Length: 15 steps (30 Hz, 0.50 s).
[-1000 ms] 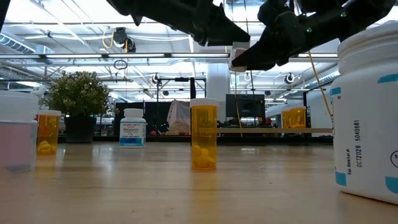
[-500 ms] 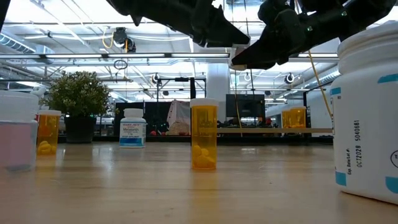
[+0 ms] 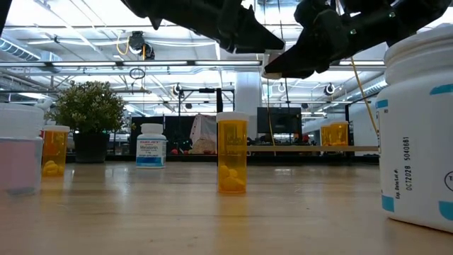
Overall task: Pick and place medicine bottles onto shelf by color
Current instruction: Put the right transparent pill bottle on the shelf
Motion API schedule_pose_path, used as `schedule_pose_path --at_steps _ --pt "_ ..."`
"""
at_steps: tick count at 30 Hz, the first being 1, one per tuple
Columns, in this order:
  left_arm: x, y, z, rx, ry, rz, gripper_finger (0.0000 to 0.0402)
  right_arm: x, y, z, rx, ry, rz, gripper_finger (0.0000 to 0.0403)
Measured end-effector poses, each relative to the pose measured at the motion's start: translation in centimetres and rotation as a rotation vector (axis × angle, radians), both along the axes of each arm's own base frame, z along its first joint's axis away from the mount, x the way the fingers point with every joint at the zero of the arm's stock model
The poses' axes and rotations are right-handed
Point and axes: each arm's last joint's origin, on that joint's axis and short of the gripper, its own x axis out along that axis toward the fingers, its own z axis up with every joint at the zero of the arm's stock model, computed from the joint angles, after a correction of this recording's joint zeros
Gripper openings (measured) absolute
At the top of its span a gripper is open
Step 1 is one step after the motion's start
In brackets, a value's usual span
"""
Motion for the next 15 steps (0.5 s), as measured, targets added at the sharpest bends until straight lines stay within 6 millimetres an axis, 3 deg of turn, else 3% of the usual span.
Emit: schedule_pose_path --at_steps 7,15 --pt "0.0 0.0 0.2 -0.003 -0.012 0.000 0.0139 -0.8 0.0 1.0 0.016 -0.013 -0.005 0.0197" --pt "0.2 -0.1 1.0 -0.031 -0.097 0.005 0.0167 -2.5 -0.1 1.3 0.043 0.083 -0.018 0.0201"
